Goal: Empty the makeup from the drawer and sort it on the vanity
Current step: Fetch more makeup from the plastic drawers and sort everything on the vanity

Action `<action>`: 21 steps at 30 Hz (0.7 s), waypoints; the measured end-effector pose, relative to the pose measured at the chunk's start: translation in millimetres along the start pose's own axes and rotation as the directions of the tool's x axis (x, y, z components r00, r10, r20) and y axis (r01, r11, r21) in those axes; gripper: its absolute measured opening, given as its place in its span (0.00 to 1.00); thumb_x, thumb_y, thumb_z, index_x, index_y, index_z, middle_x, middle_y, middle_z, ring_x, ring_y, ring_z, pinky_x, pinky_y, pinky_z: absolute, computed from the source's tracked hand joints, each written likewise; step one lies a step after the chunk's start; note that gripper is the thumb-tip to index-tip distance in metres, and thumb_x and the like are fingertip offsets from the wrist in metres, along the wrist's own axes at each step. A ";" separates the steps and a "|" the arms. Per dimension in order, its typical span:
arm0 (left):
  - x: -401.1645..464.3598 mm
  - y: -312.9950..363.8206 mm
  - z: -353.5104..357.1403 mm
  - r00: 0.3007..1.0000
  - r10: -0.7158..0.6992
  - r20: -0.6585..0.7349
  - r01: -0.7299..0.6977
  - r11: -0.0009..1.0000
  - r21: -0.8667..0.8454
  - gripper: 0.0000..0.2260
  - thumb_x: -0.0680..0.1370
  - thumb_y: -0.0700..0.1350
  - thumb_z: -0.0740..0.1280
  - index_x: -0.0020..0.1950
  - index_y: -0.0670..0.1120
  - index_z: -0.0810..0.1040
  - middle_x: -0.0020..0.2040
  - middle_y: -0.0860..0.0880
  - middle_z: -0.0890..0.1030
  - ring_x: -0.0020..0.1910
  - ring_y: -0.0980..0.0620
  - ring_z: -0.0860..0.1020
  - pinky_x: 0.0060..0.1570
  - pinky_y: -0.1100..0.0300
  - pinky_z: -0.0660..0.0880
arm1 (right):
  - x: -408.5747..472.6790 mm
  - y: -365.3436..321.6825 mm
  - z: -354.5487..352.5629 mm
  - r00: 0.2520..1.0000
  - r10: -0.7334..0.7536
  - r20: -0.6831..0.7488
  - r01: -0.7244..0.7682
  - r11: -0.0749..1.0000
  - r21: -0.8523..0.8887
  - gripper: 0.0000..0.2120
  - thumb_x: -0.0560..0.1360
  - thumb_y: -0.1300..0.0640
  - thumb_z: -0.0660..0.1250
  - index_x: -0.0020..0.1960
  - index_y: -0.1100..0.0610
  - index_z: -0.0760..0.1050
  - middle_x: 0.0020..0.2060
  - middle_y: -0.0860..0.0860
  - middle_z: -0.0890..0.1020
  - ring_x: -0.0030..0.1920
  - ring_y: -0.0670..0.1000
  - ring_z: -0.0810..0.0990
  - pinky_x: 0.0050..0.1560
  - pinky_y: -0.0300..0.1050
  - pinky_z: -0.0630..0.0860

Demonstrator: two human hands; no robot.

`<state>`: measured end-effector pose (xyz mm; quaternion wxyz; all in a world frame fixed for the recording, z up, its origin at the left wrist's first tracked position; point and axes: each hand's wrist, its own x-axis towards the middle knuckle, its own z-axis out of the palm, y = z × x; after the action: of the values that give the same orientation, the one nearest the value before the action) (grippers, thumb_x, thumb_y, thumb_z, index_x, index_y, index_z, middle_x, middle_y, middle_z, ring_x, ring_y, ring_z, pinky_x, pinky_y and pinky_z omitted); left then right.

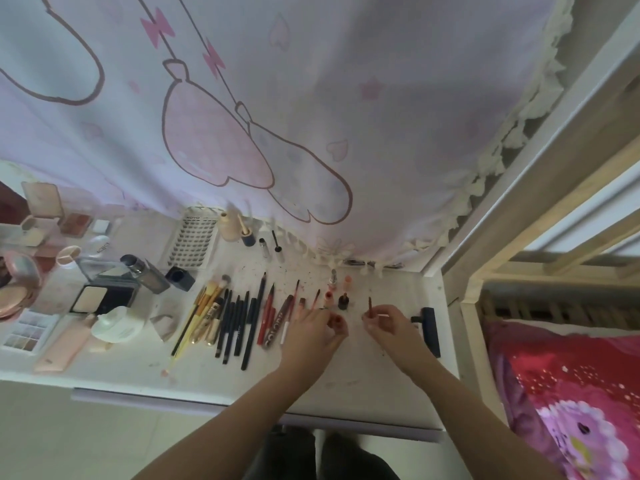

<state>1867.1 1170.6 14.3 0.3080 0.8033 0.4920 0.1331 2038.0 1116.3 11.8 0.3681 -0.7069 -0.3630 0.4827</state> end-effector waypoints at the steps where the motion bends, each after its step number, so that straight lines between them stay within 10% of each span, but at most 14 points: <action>1: 1.7 -1.3 3.0 0.999 0.019 -0.029 -0.017 0.998 0.063 0.11 0.76 0.54 0.64 0.55 0.51 0.76 0.51 0.56 0.78 0.55 0.53 0.74 0.62 0.52 0.69 | 4.0 2.2 5.0 0.998 -0.044 -0.041 0.040 0.996 -0.084 0.04 0.76 0.52 0.66 0.49 0.45 0.72 0.50 0.43 0.80 0.51 0.42 0.78 0.48 0.36 0.73; 5: 5.6 -6.4 12.3 0.996 0.051 -0.078 -0.027 0.959 0.281 0.19 0.77 0.56 0.62 0.63 0.47 0.74 0.58 0.51 0.77 0.61 0.49 0.71 0.62 0.55 0.66 | 13.7 11.9 22.5 0.970 -0.201 -0.139 0.154 0.944 -0.293 0.07 0.75 0.55 0.68 0.51 0.49 0.72 0.47 0.43 0.74 0.45 0.39 0.74 0.43 0.25 0.68; 17: 8.8 -16.7 18.2 0.972 0.146 -0.183 -0.068 0.924 0.378 0.17 0.67 0.53 0.76 0.48 0.44 0.81 0.45 0.46 0.79 0.45 0.44 0.78 0.43 0.51 0.75 | 17.8 23.9 34.9 0.944 -0.318 -0.091 0.231 0.829 -0.509 0.08 0.77 0.51 0.64 0.54 0.53 0.71 0.46 0.43 0.72 0.49 0.47 0.71 0.45 0.38 0.66; 21: 3.9 -28.7 13.9 0.997 0.057 -0.055 -0.034 0.935 0.352 0.25 0.71 0.58 0.69 0.65 0.48 0.72 0.59 0.49 0.76 0.60 0.47 0.72 0.60 0.53 0.68 | 14.0 23.7 30.4 0.962 -0.252 -0.102 0.182 0.876 -0.446 0.18 0.76 0.52 0.66 0.63 0.55 0.68 0.52 0.45 0.71 0.51 0.45 0.71 0.51 0.36 0.67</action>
<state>1855.8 1178.3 -14.7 0.1407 0.8518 0.4989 0.0761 2016.7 1122.6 -22.5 0.2813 -0.7613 -0.5082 0.2883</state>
